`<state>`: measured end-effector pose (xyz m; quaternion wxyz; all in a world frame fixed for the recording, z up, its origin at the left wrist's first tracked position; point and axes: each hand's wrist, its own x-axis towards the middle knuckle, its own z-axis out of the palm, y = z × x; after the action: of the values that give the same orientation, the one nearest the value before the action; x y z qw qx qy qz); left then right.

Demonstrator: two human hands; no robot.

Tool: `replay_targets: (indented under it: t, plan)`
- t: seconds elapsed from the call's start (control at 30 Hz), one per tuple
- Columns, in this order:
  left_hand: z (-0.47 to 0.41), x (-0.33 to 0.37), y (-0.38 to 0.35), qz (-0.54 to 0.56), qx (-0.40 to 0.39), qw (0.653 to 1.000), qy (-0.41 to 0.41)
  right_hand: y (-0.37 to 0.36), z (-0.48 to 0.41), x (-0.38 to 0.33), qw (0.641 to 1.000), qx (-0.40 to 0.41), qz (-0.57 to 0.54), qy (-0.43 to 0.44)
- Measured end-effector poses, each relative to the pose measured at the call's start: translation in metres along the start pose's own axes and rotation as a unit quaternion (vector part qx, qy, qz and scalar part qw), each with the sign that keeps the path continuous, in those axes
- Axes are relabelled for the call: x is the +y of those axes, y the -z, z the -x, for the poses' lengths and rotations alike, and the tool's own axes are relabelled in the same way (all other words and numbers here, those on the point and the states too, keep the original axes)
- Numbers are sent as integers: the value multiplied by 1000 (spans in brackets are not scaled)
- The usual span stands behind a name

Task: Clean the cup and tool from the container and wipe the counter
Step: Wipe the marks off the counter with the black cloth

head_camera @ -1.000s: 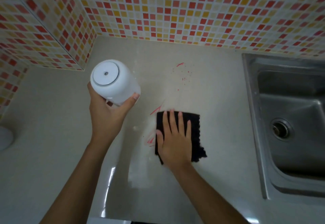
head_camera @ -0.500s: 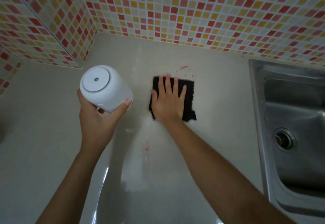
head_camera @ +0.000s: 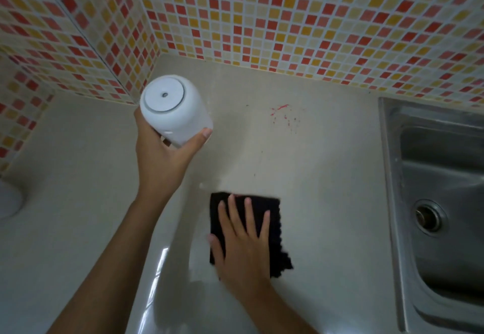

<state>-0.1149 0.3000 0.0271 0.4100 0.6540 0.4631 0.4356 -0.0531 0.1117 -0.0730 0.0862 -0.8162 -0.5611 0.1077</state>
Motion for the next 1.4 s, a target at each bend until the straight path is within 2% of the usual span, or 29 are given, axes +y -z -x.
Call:
replay_targets:
  t: [0.13, 0.47, 0.73, 0.8, 0.9, 0.97, 1.03, 1.1, 1.17, 1.2, 1.23, 1.3, 1.33, 1.4]
  plan:
    - [-9, 8, -20, 4, -10, 1000, 5, 5, -30, 22, 997, -17, 21, 65]
    - [-28, 3, -58, -18, -14, 999, 24, 34, -241, 81, 1000, 6, 10, -12]
    - [-53, 10, -67, -13, -6, 1000, 22, 70, -233, 224, 985, 48, 63, -154]
    - [-55, 12, -68, -7, -8, 1000, 20, 71, -231, 230, 979, 45, 64, -187]
    - [-51, 15, -68, 6, 0, 1000, 21, 60, -247, 185, 971, 51, 40, -228]
    - [-46, 15, -69, 8, -1, 1000, 21, 46, -248, 129, 984, 46, 27, -168]
    - [-42, 15, -70, -5, -3, 1000, 13, 29, -231, 68, 998, 33, -3, -58]
    - [-38, 15, -70, -24, -9, 1000, 7, 21, -197, 34, 998, -16, -9, 60]
    - [-37, 15, -67, -29, -21, 999, 3, 25, -181, 59, 989, -17, -11, 146]
    - [-38, 14, -64, -29, -28, 999, 2, 30, -182, 89, 990, 6, 0, 144]
    - [-39, 11, -60, -26, -35, 999, 1, 37, -188, 125, 994, 26, 13, 109]
    - [-39, 5, -51, -24, -44, 999, 7, 59, -209, 205, 997, 63, 48, -19]
    - [-39, 2, -46, -21, -43, 999, 13, 71, -218, 242, 993, 62, 60, -85]
    - [-35, -2, -38, -17, -40, 999, 19, 88, -226, 287, 984, 42, 59, -162]
